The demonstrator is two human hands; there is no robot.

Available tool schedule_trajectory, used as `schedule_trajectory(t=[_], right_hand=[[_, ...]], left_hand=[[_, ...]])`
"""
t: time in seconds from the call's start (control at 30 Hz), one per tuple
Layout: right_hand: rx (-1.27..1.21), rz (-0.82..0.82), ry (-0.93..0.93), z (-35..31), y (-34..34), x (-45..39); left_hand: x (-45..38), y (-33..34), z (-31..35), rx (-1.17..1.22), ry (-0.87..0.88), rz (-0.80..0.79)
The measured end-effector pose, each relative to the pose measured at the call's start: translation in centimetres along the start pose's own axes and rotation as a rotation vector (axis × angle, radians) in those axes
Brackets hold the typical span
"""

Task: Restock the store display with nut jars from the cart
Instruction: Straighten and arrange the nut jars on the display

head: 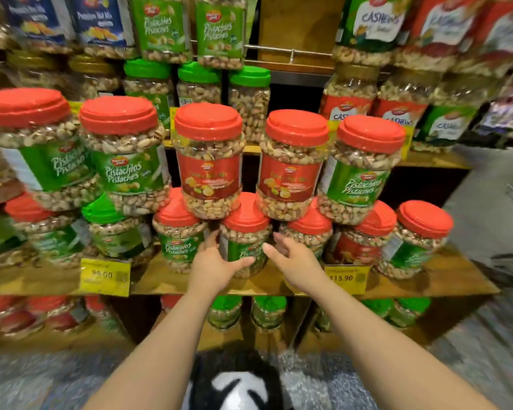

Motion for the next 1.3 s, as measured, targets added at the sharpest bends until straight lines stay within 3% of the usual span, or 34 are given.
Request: schedule_trajectory(t=[0.2,0.43,0.67,0.8,0.97,1.3], right_hand=[[-0.024,-0.067,0.035,1.5,1.9,-3.3],[-0.374,-0.038,0.066,2.1,3.3,-4.4],[-0.281,-0.054,0.028,2.6,3.3,-4.0],[-0.081,0.017,-0.003,1.1,2.6,-4.7],[-0.071,0.082,0.045,0.1,2.4,-5.6],[0.015,0.077,0.017,0.2,1.6,-4.9]], left_hand=[[-2.0,2.7,-1.2,0.27,0.021,-0.115],[-3.3,3.9,-1.6,0.343,0.05,-0.175],[-3.8,3.2,-2.5,0.266,0.019,-0.225],[-2.7,2.9,-1.9,0.254,0.058,-0.145],[-2.1,3.2,-2.0,0.258,0.101,-0.034],[-4.6,4.1,-3.3,0.269,0.004,-0.031]])
Point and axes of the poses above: each hand's wrist, its own x-axis away from the middle knuckle, its own y-axis out of the palm, z = x × y, the point moved 10 cm from there along -x, towards the middle knuckle
